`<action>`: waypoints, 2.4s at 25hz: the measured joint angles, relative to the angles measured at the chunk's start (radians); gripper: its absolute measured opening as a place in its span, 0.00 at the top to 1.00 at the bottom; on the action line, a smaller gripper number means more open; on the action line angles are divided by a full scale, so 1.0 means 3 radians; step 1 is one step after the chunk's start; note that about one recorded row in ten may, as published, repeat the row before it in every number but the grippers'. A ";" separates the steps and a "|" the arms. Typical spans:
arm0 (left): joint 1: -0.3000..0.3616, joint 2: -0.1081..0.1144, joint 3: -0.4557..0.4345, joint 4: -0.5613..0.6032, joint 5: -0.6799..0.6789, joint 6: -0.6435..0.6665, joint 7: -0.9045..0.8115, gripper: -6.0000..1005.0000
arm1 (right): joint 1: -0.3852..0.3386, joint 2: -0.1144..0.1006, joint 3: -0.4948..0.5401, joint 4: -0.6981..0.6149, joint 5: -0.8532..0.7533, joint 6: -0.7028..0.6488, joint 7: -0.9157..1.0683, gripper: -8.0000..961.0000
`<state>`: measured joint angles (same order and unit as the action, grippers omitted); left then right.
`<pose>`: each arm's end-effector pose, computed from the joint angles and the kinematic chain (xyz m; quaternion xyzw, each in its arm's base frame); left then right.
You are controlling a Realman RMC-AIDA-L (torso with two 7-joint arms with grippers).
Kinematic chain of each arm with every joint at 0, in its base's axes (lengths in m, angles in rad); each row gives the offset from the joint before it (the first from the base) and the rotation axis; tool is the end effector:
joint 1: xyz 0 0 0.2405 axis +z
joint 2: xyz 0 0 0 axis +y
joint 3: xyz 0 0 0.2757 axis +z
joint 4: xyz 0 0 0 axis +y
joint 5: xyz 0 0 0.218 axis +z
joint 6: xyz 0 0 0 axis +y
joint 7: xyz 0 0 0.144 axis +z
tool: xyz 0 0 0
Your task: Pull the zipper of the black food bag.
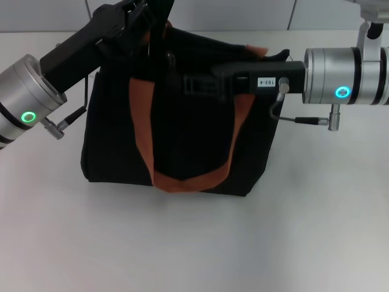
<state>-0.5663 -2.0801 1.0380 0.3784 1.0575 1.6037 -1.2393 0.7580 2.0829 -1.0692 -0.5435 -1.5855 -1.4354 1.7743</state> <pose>-0.2147 0.3594 -0.0080 -0.7964 -0.2076 -0.5492 0.1453 0.1600 0.3920 -0.0530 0.8973 -0.3027 -0.3211 0.0120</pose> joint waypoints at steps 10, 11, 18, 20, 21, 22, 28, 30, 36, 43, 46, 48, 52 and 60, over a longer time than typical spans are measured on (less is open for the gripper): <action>-0.0010 0.0000 0.0002 -0.0009 -0.0014 -0.0100 0.0012 0.93 | -0.0002 0.0002 0.0004 -0.0015 0.0049 0.0081 -0.0011 0.65; -0.0010 0.0000 0.0001 -0.0012 -0.0015 -0.0102 0.0013 0.93 | 0.0004 0.0002 -0.0003 -0.0017 0.0059 0.0075 -0.0011 0.65; -0.0010 0.0000 0.0000 -0.0020 -0.0017 -0.0120 0.0015 0.93 | 0.0015 0.0002 -0.0006 -0.0024 0.0072 -0.0034 -0.0013 0.65; -0.0010 0.0000 0.0001 -0.0022 -0.0017 -0.0130 0.0015 0.93 | 0.0015 0.0001 0.0009 -0.0014 0.0073 -0.0017 -0.0014 0.65; -0.0012 0.0000 0.0002 -0.0024 -0.0017 -0.0131 0.0015 0.93 | 0.0016 0.0001 0.0010 -0.0011 0.0083 0.0002 -0.0012 0.65; -0.0012 0.0000 0.0002 -0.0024 -0.0017 -0.0131 0.0015 0.93 | 0.0016 0.0001 0.0010 -0.0011 0.0083 0.0002 -0.0012 0.65; -0.0019 0.0000 0.0002 -0.0029 -0.0022 -0.0131 0.0015 0.93 | 0.0044 -0.0002 0.0014 -0.0003 0.0103 0.0025 0.0118 0.65; -0.0019 0.0000 0.0002 -0.0029 -0.0023 -0.0131 0.0015 0.93 | 0.0058 -0.0003 0.0005 -0.0001 0.0103 0.0037 0.0174 0.65; -0.0019 0.0000 0.0002 -0.0030 -0.0022 -0.0130 0.0015 0.93 | 0.0092 -0.0004 -0.0020 0.0001 0.0088 0.0133 0.0276 0.66; -0.0019 0.0000 0.0002 -0.0029 -0.0022 -0.0129 0.0015 0.93 | 0.0114 -0.0004 -0.0030 0.0003 0.0087 0.0150 0.0280 0.69; -0.0019 0.0000 0.0002 -0.0029 -0.0023 -0.0118 0.0015 0.93 | 0.0107 -0.0004 -0.0029 0.0007 0.0090 0.0158 0.0276 0.78; -0.0019 0.0000 0.0002 -0.0029 -0.0023 -0.0114 0.0015 0.93 | 0.0102 -0.0005 -0.0025 0.0007 0.0093 0.0174 0.0277 0.83; -0.0019 0.0000 0.0002 -0.0029 -0.0023 -0.0108 0.0015 0.93 | 0.0130 -0.0009 -0.0033 0.0028 0.0088 0.0193 0.0281 0.88; -0.0017 0.0000 0.0002 -0.0030 -0.0022 -0.0102 0.0015 0.93 | 0.0157 -0.0017 -0.0029 0.0100 0.0082 0.0212 0.0287 1.00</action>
<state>-0.5715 -2.0800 1.0385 0.3695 1.0507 1.5731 -1.2348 0.8050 2.0777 -1.0778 -0.5134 -1.5610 -1.3719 1.8605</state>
